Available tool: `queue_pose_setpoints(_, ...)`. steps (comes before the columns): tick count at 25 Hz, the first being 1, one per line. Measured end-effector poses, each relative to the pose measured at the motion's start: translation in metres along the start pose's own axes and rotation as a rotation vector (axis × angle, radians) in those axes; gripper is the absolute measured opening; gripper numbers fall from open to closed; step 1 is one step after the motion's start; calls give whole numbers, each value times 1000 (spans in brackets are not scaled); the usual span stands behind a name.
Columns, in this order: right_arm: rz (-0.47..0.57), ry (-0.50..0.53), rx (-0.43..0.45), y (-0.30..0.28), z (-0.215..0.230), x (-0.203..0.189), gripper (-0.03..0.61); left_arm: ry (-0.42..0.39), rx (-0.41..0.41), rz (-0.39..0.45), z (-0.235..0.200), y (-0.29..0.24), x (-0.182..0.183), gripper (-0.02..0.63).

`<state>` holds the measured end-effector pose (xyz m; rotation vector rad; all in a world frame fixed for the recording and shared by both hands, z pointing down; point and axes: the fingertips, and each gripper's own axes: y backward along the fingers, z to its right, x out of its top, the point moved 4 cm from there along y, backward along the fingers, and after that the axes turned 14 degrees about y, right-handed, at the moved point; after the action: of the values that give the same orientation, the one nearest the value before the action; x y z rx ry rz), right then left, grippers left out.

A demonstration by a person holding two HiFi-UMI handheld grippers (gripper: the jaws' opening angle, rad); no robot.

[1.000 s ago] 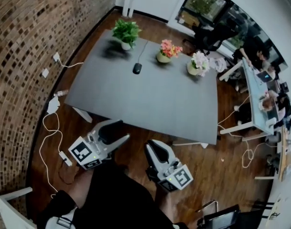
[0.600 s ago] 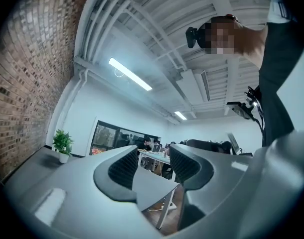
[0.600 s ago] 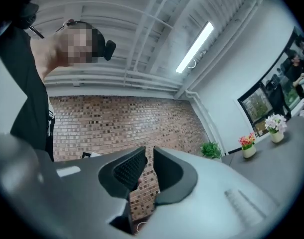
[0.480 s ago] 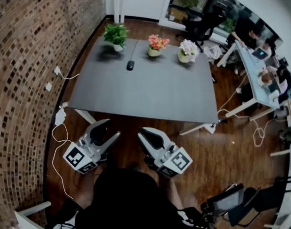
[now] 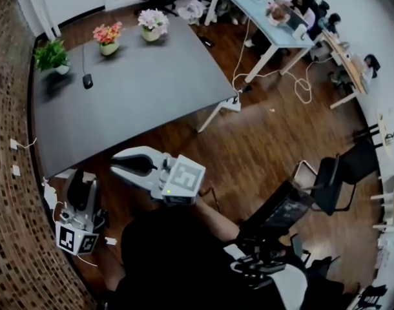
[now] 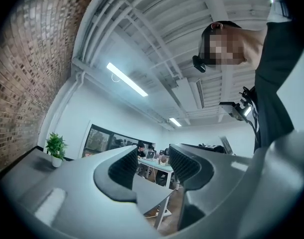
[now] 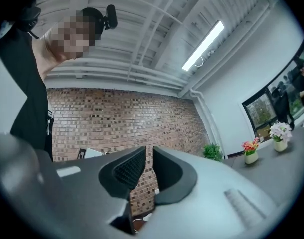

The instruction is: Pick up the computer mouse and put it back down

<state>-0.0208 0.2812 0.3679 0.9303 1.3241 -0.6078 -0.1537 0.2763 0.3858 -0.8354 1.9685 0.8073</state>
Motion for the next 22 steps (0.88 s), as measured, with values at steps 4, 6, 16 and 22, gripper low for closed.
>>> queue_pose_setpoints(4,12,28,-44,16,-2,2,4,25,-51,-20,3,-8,-10,204)
queue_pose_setpoints(6,1,29,-76,31,-6,9,0,42,-88,-26,20,-13,-7,204)
queue_pose_setpoints(16,-49,1,-40,7,-5,8,0,81,-81,0,15,-1,18,195)
queue_pose_setpoints(22,-41,3,-28,11,-10,12,0,89,-50,0,18,6,14,183)
